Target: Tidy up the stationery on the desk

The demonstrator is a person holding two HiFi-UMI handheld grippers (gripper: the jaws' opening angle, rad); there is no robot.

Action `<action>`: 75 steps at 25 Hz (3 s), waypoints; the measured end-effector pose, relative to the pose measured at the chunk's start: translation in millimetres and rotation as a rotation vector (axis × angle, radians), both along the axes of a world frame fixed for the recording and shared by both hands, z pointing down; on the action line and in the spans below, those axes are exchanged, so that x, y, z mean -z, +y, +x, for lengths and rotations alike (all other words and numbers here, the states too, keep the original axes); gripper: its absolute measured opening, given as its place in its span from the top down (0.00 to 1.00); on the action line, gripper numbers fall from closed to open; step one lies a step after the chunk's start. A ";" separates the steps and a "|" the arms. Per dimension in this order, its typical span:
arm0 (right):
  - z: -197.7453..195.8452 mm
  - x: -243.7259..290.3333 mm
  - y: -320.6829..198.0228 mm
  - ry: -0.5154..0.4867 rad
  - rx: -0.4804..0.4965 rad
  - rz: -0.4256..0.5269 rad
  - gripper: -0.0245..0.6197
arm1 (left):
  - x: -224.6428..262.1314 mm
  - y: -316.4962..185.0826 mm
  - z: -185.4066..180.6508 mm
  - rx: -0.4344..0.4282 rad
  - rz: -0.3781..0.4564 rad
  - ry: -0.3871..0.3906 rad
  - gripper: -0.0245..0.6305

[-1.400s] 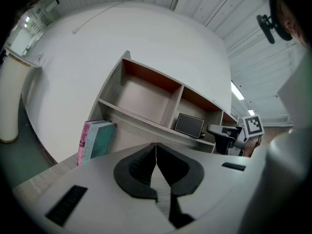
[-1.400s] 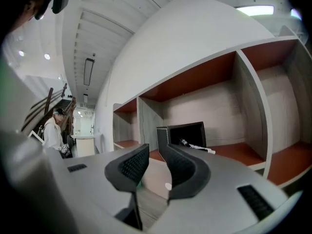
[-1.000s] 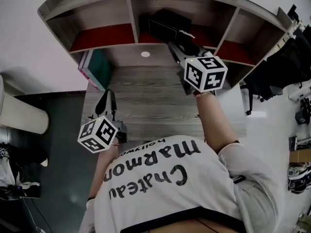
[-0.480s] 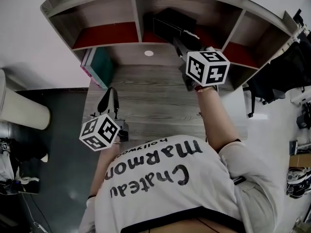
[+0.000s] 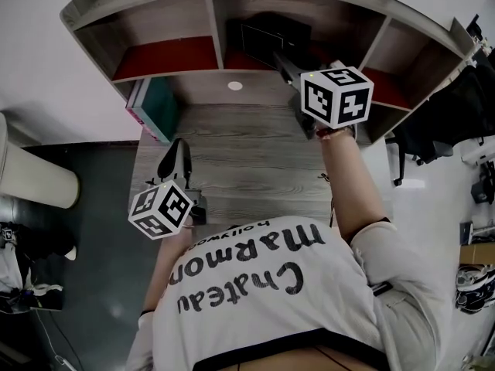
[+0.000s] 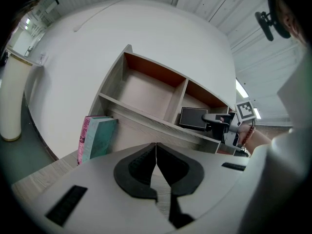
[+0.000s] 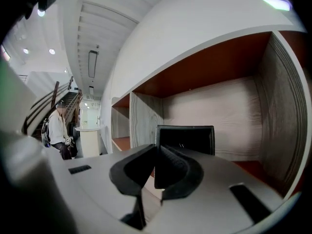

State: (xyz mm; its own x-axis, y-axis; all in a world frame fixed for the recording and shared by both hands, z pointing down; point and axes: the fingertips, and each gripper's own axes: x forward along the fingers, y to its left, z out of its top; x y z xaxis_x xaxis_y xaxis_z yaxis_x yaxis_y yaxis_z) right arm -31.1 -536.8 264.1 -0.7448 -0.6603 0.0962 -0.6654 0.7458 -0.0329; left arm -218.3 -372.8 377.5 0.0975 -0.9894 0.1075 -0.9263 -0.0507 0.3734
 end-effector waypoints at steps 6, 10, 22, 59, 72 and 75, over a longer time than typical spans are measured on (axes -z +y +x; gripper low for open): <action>1.1 6.4 1.4 0.017 0.026 -0.016 0.90 | -1.2 -3.9 2.7 -0.014 0.004 0.010 0.94; 3.4 11.6 4.5 0.050 0.026 0.002 0.90 | -3.4 -3.6 4.3 -0.021 0.001 0.011 0.94; 17.4 27.3 19.7 0.171 0.051 0.054 0.90 | 6.4 -11.4 16.2 -0.055 0.019 0.007 0.94; 7.4 26.2 47.4 0.563 -0.030 -0.096 0.89 | 36.7 -65.7 13.7 -0.398 0.028 0.026 0.94; 1.5 29.0 37.5 0.673 -0.013 -0.106 0.88 | 33.9 -69.3 17.8 -0.419 0.029 0.040 0.94; -2.4 29.4 34.3 0.727 0.003 -0.098 0.88 | 31.4 -71.2 18.6 -0.417 0.028 0.057 0.94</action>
